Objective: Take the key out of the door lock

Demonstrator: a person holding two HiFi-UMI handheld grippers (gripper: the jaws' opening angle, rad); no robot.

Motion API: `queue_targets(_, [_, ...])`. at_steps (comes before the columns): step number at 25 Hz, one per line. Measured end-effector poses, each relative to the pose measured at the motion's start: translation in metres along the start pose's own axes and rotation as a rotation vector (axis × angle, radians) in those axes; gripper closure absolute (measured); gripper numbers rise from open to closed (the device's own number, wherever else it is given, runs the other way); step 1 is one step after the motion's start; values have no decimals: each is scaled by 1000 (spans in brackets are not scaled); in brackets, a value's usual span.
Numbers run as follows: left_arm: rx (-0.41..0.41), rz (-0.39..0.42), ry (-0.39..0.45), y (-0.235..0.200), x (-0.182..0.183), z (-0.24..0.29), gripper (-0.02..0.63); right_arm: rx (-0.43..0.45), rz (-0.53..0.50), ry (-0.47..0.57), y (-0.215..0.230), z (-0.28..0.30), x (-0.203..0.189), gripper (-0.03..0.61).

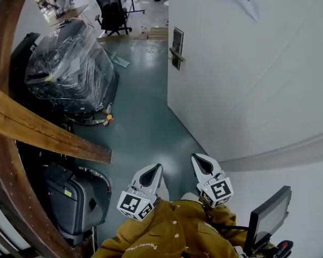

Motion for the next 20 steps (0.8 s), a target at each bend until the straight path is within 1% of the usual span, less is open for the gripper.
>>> queue_targets(2, [-24,2,-8,-24,14,14,615,-19,-4,7,4,26,11,572])
queue_targets(5, [-47,6,1,-55,34,39,615,-30,-27,7,16,66,22,572])
queue_targets(8, [-58,-5,-1,-80,41,59,615,-47,-18,-4,29,97,23,572])
queue_targets(11, [-52,-20,-8,-105,47,78,615,-51,-18,-11,44,125,27,572])
queue_targets(14, [-36,-18,2,-126,55,100,615,-51,-25,-2,66,152,34,572])
queue_targets(17, [-22,-8,4,-144,61,133,615,-40,-33,23,95,181,41,572])
queue_targets(20, [-17,-7,8,-155,70,175,615,-24,-31,17,128,205,49,572])
Point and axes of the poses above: the fingertips, and each gripper's own axes: z forward along the fingers, y to its right, x out of its top, the point moved 5 cm from there along -z, backward along the fingers, and after that the axes turned 6 degrees about y, right-handed, at the moved point
